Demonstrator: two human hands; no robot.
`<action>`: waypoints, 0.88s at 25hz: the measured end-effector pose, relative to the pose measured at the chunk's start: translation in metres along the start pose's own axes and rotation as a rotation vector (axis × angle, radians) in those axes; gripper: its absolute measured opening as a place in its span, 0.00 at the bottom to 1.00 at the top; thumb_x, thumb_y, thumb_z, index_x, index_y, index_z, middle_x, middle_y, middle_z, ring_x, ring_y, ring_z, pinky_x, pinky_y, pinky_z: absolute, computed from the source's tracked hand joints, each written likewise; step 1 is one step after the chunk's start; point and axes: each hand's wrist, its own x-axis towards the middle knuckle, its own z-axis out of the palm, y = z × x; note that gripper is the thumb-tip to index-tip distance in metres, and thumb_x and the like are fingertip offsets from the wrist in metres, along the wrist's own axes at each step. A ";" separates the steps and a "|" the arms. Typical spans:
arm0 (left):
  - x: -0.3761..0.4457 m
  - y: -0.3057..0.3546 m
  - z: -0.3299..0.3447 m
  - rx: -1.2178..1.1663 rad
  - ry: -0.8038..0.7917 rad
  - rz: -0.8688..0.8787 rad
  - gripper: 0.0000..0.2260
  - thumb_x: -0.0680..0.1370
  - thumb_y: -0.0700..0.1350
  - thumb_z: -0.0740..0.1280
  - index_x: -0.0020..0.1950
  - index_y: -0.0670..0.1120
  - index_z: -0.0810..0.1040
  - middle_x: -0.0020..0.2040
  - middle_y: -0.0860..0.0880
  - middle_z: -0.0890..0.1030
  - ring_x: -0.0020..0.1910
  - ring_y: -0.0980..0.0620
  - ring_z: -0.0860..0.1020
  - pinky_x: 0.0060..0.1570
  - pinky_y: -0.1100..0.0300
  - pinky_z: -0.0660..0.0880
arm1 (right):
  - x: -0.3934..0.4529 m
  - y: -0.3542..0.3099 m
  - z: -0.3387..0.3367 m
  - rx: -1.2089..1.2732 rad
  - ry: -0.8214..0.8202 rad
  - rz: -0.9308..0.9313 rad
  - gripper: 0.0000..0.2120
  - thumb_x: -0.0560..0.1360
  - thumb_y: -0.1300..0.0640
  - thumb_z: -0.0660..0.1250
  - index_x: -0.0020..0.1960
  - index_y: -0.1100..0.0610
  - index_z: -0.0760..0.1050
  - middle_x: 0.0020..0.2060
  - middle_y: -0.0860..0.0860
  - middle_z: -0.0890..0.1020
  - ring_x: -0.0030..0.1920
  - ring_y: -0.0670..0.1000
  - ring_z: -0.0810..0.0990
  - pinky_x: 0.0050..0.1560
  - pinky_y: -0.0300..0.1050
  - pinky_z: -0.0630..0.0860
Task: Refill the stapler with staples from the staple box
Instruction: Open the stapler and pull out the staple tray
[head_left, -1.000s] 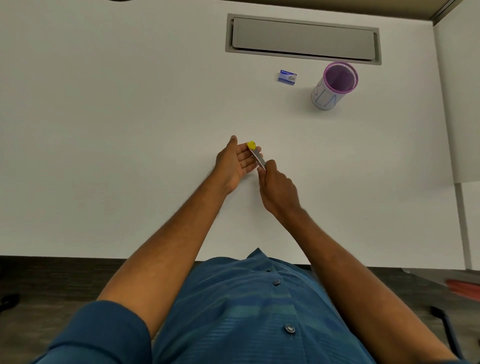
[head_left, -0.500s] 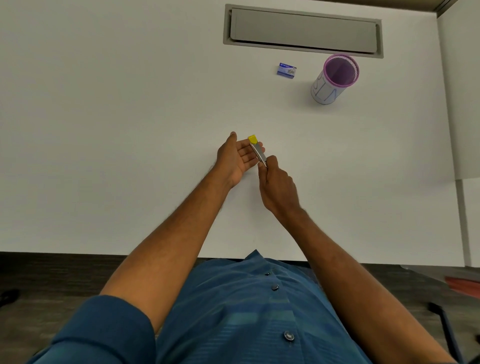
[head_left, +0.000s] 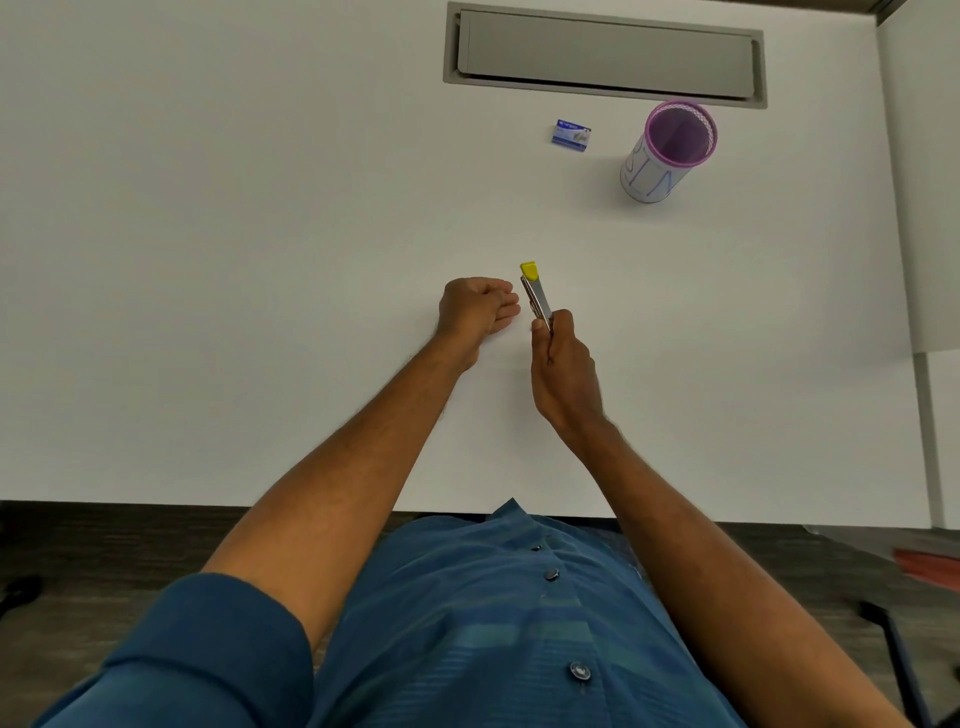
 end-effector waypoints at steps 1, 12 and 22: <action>0.001 -0.001 0.001 0.068 0.027 0.031 0.10 0.82 0.38 0.66 0.61 0.38 0.81 0.55 0.40 0.85 0.48 0.49 0.86 0.50 0.58 0.83 | 0.000 0.000 0.000 0.001 -0.002 0.005 0.12 0.86 0.46 0.51 0.51 0.54 0.63 0.31 0.48 0.73 0.28 0.49 0.70 0.29 0.43 0.64; -0.003 -0.001 0.001 0.490 0.115 0.225 0.11 0.83 0.46 0.65 0.63 0.46 0.82 0.41 0.46 0.85 0.31 0.52 0.83 0.37 0.60 0.83 | -0.003 0.006 -0.006 -0.014 0.008 0.027 0.11 0.86 0.46 0.51 0.52 0.53 0.63 0.32 0.49 0.74 0.28 0.49 0.70 0.28 0.43 0.65; -0.019 0.008 0.002 -0.083 0.101 -0.003 0.18 0.85 0.53 0.58 0.49 0.44 0.82 0.45 0.47 0.86 0.42 0.49 0.86 0.46 0.57 0.83 | -0.006 0.001 -0.001 -0.039 0.002 -0.050 0.10 0.86 0.48 0.52 0.51 0.52 0.63 0.31 0.47 0.74 0.27 0.48 0.72 0.27 0.43 0.67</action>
